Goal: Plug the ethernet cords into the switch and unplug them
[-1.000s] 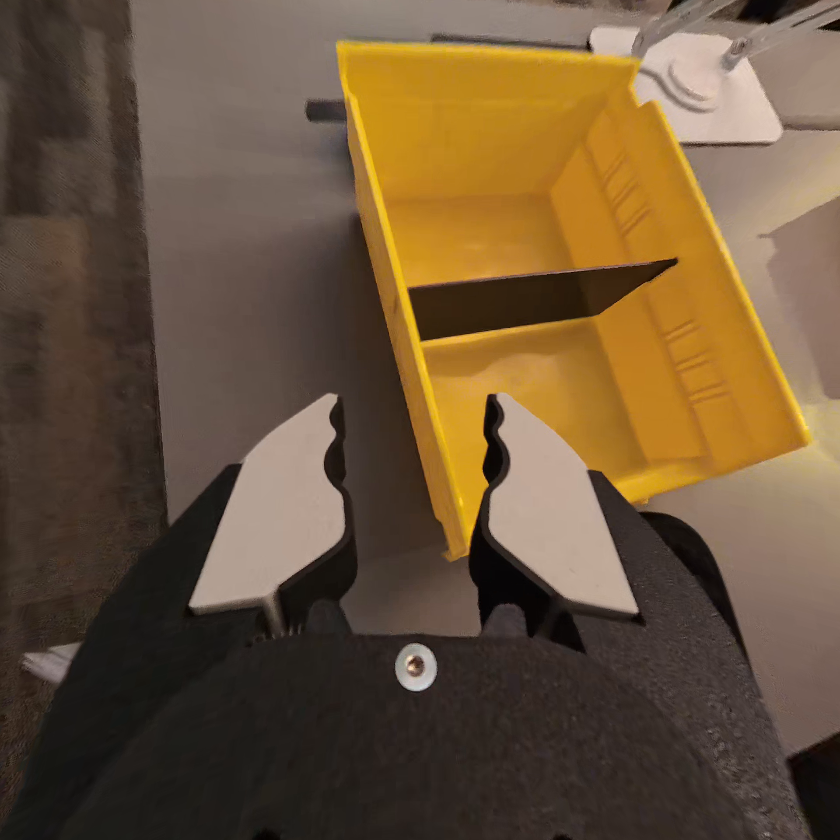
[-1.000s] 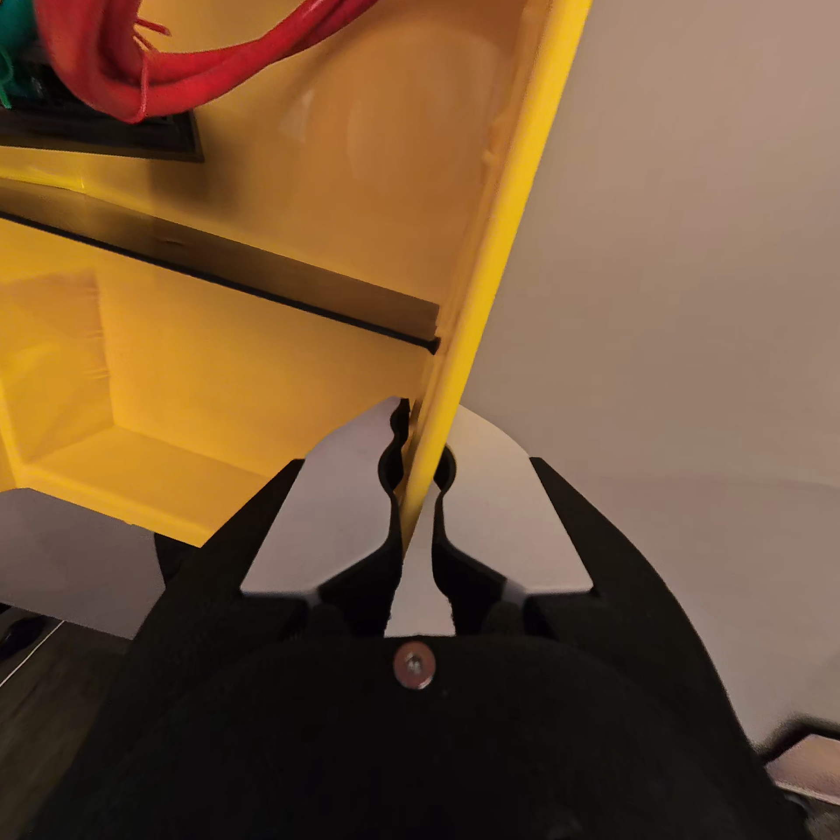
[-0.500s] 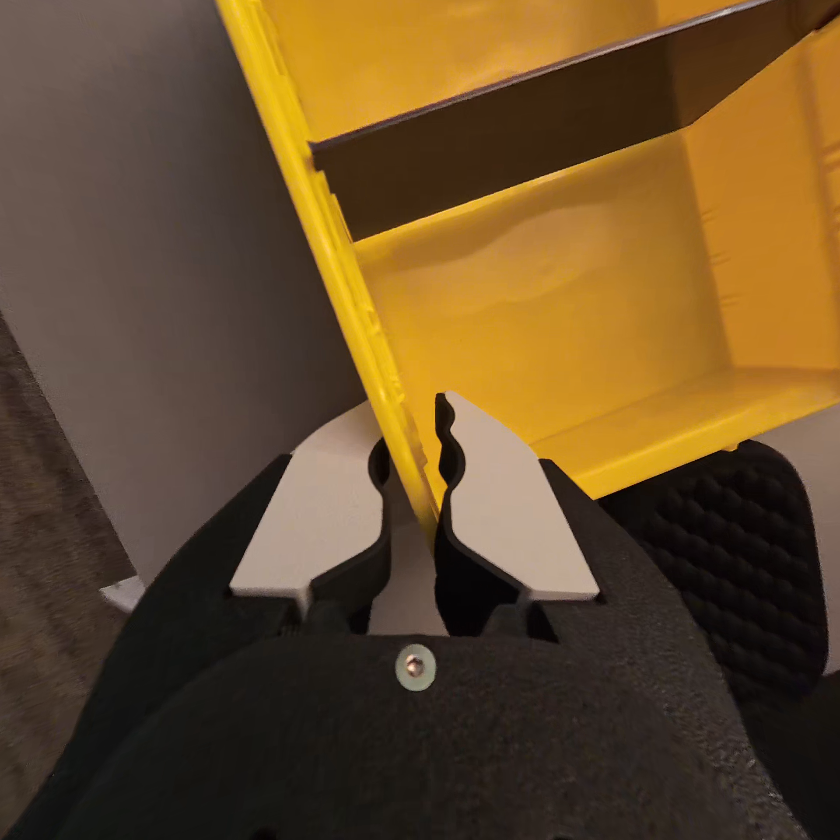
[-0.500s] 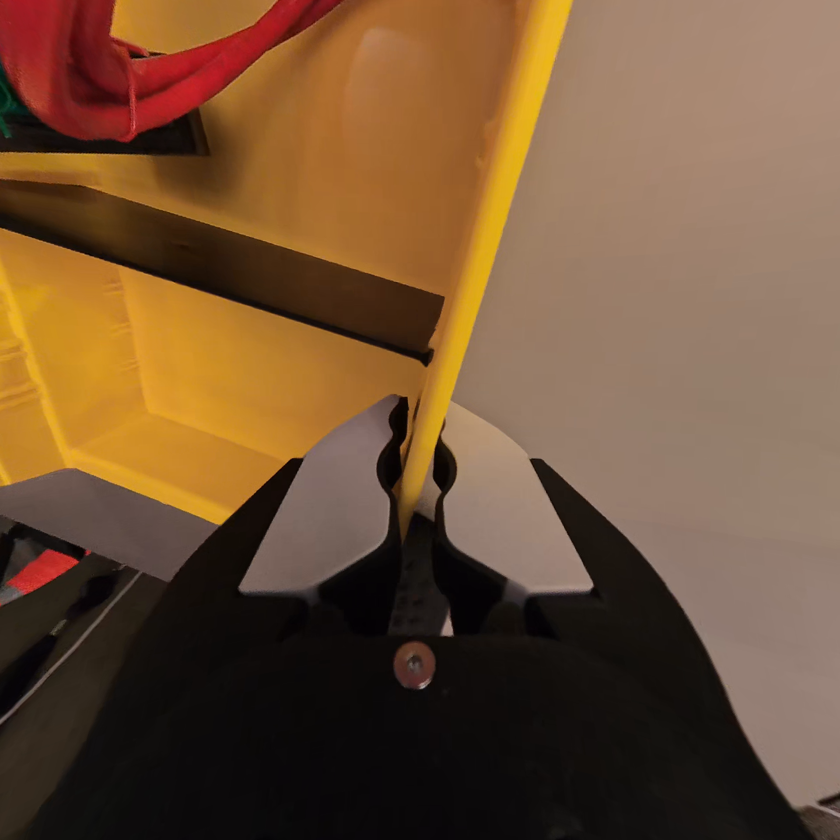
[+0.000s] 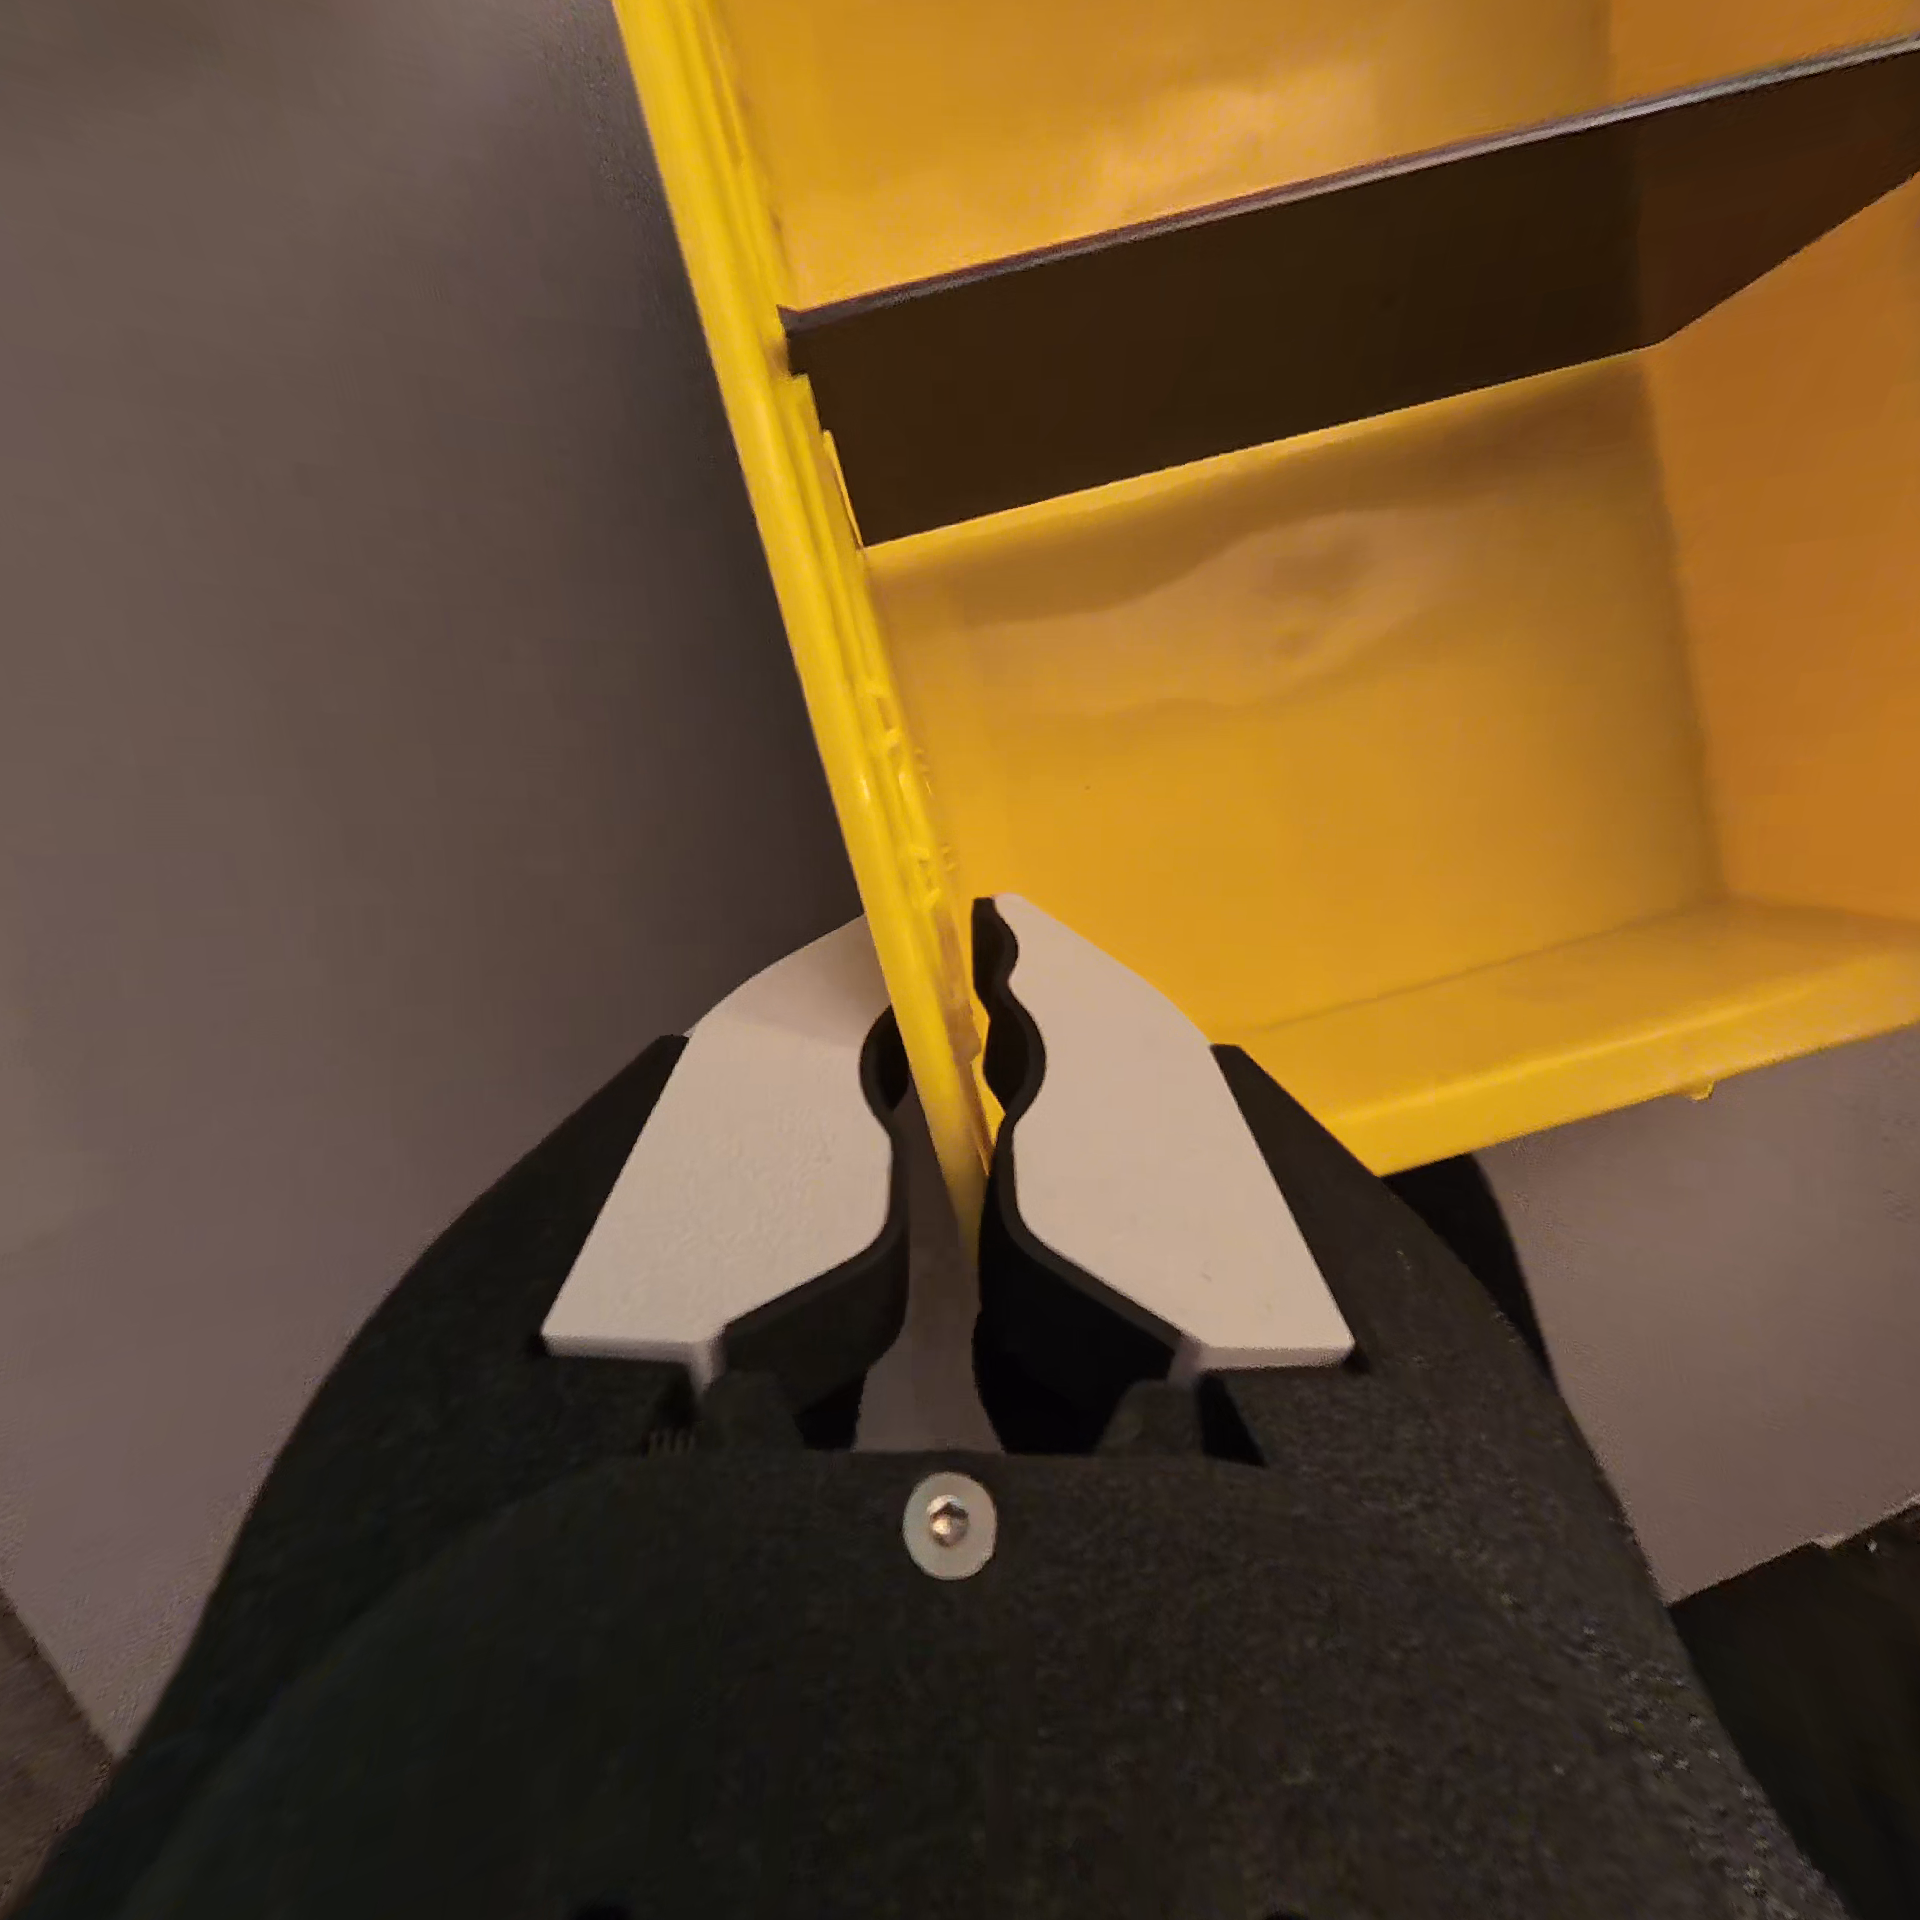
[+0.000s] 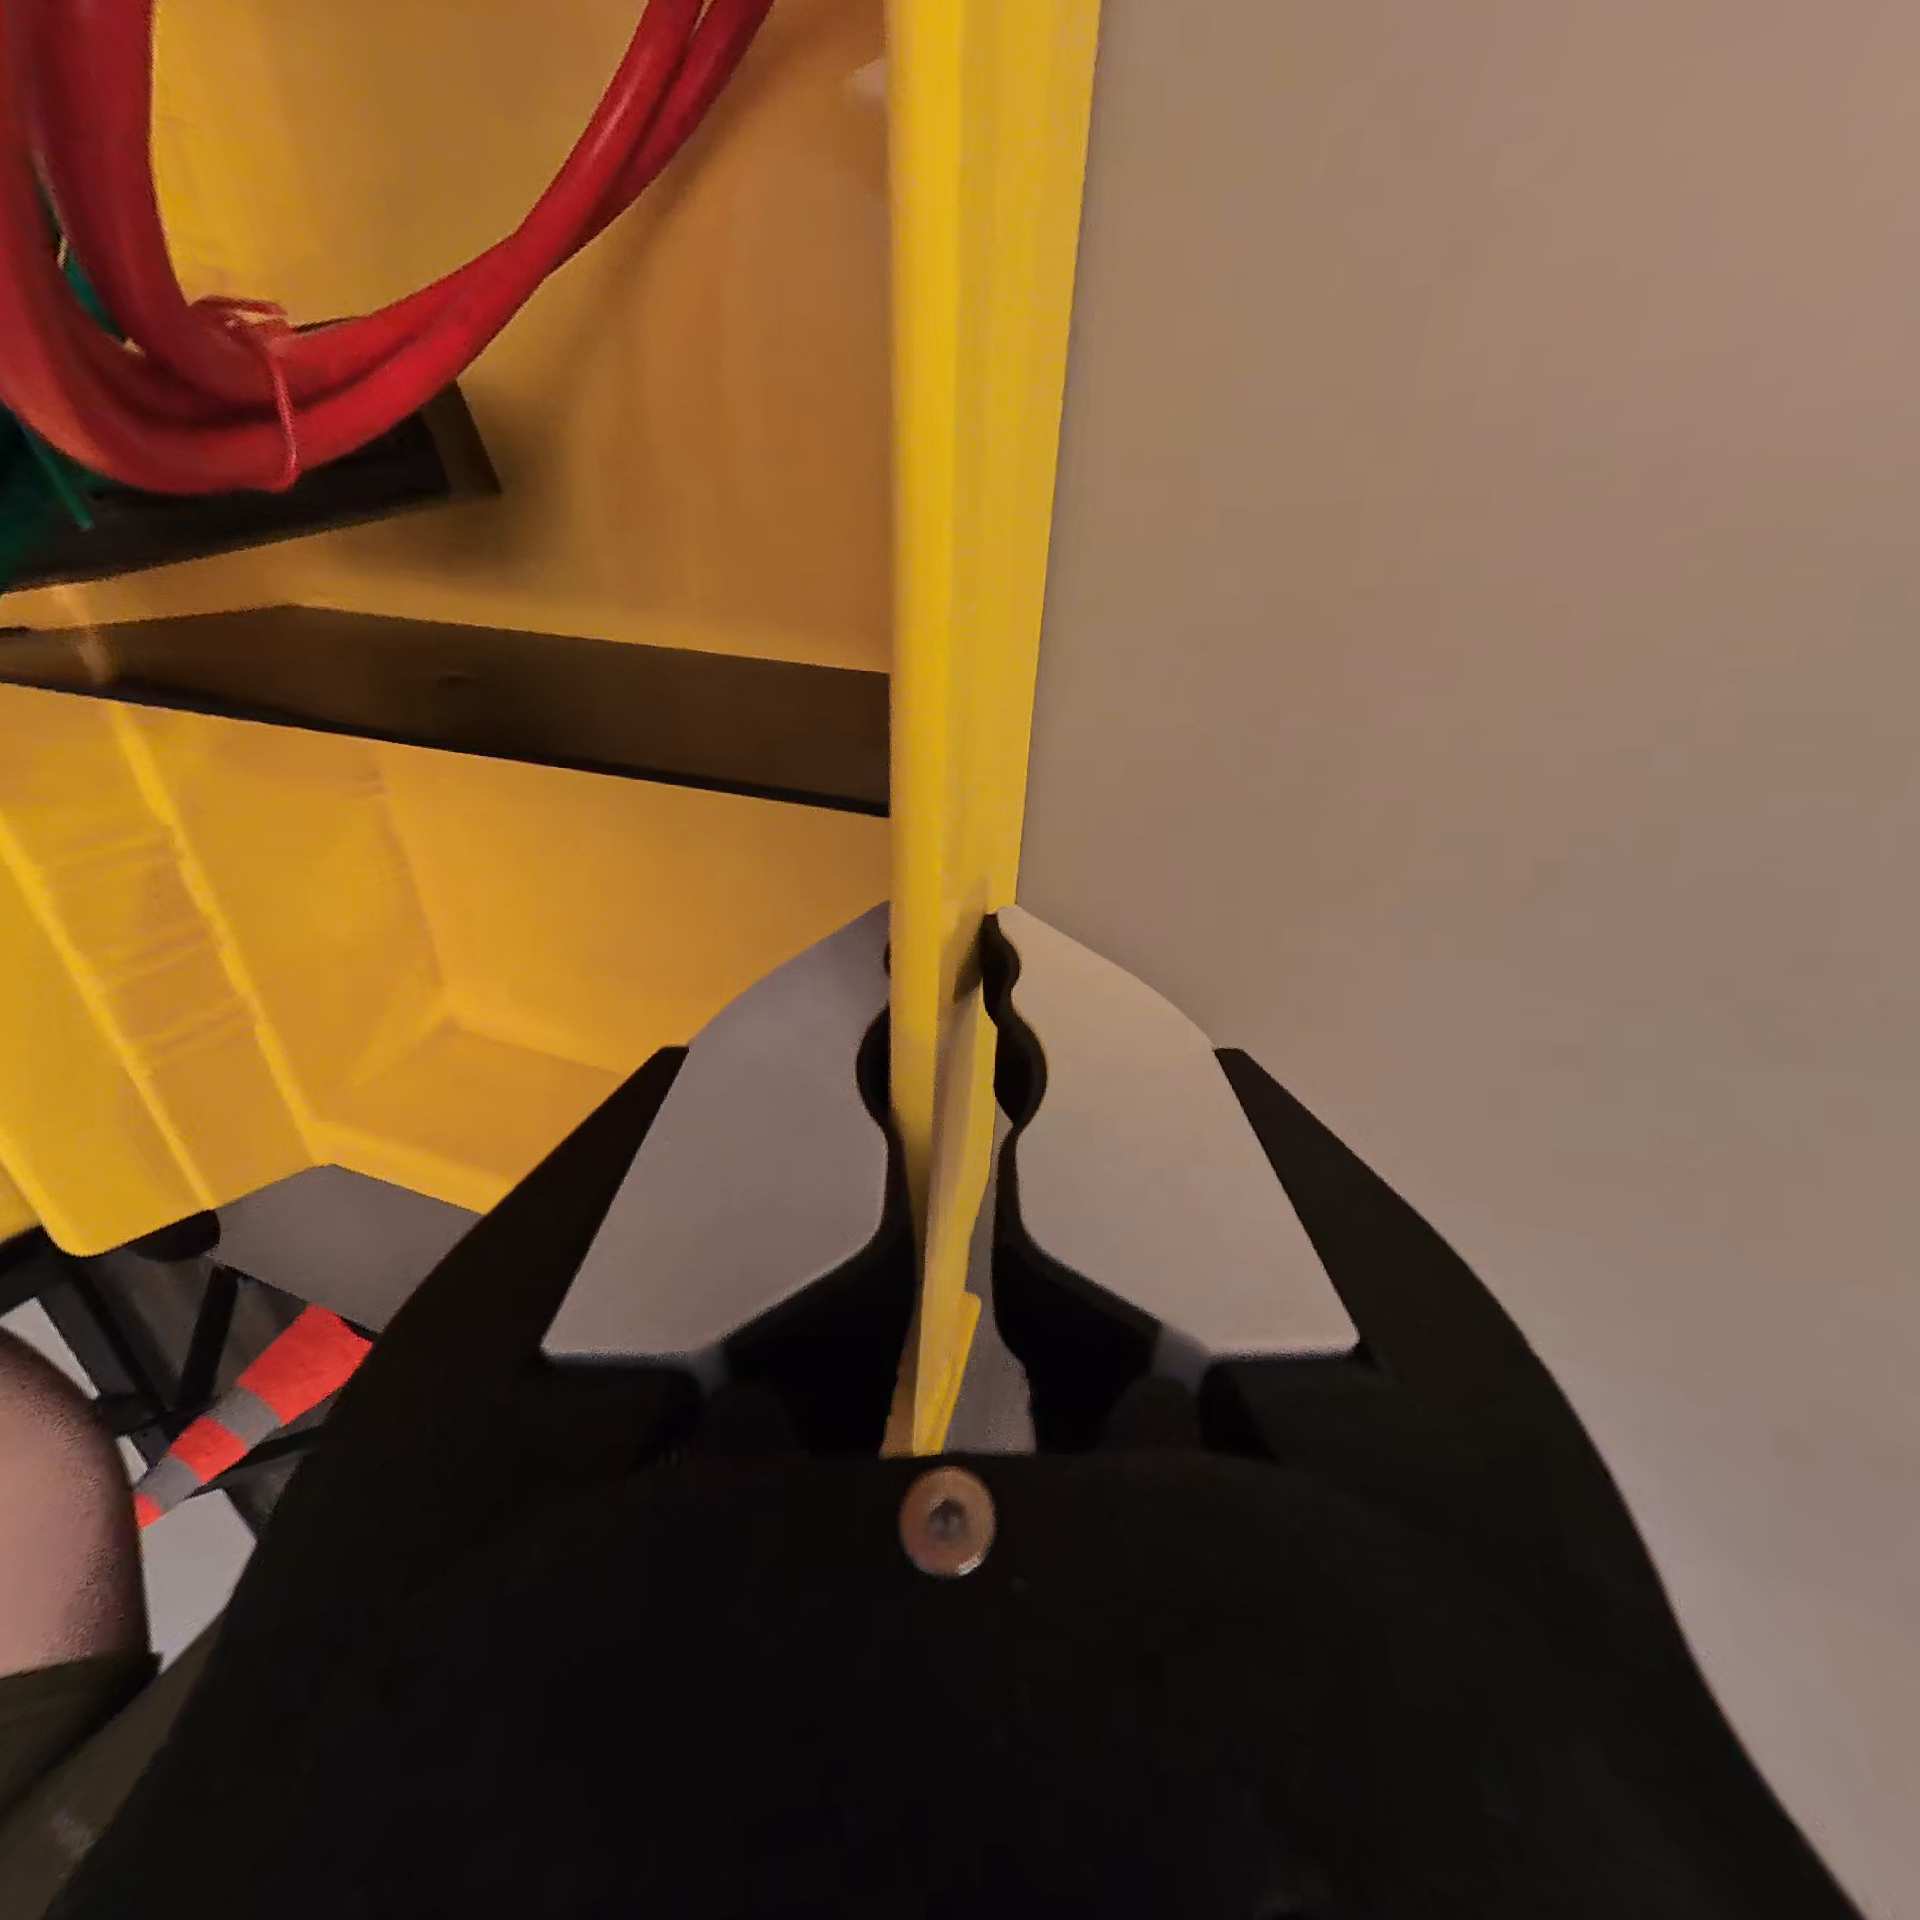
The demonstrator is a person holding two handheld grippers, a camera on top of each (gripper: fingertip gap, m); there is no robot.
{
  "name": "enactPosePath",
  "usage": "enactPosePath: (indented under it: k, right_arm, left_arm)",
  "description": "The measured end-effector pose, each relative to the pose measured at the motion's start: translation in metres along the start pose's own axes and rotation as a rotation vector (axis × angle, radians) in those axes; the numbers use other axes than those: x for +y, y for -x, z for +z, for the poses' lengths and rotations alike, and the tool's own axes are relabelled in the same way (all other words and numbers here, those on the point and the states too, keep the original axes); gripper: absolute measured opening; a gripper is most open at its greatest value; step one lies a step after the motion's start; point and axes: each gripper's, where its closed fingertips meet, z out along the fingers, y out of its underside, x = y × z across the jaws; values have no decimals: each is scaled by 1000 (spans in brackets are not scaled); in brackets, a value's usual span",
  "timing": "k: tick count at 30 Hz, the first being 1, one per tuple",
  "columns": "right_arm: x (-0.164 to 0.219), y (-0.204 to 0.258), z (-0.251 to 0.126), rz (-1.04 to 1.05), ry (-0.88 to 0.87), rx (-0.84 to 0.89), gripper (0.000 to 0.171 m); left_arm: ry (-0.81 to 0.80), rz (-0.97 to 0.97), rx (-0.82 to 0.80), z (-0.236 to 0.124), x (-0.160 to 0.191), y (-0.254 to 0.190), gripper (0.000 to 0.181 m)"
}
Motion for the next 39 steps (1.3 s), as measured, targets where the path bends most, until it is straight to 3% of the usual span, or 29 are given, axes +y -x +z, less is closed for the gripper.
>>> enactPosePath:
  k: [6,12,17,21,23,26,28,30,35,39]
  right_arm:
    - [-6,9,4,24,-19,-13,13]
    - [-19,5,2,85,-89,-30,14]
    - [-26,4,-12,47,-232,-9,15]
    - [-27,6,-69,0,-507,181,19]
    - [-22,37,-112,-99,-746,228,21]
    - [7,149,-134,-382,-1025,-56,33]
    - [32,214,-115,-475,-998,-275,40]
    - [49,253,-83,-497,-892,-350,44]
    - [44,272,-32,-472,-881,-82,46]
    - [37,278,-1,-388,-775,-87,46]
  left_arm:
    - [4,-26,6,5,-7,-11,6]
    - [-32,-190,55,9,-16,1,5]
    - [-52,-253,32,7,-15,7,5]
    - [-33,-233,35,4,-9,-4,8]
    - [-30,-228,104,2,-7,-15,15]
    - [-69,-226,168,-4,-10,-24,25]
    - [-133,-219,174,-12,-15,-25,27]
    - [-210,-199,162,-25,-20,-25,27]
    - [-466,-78,0,-71,-36,-27,50]
    - [-679,-24,-54,-110,-47,-39,64]
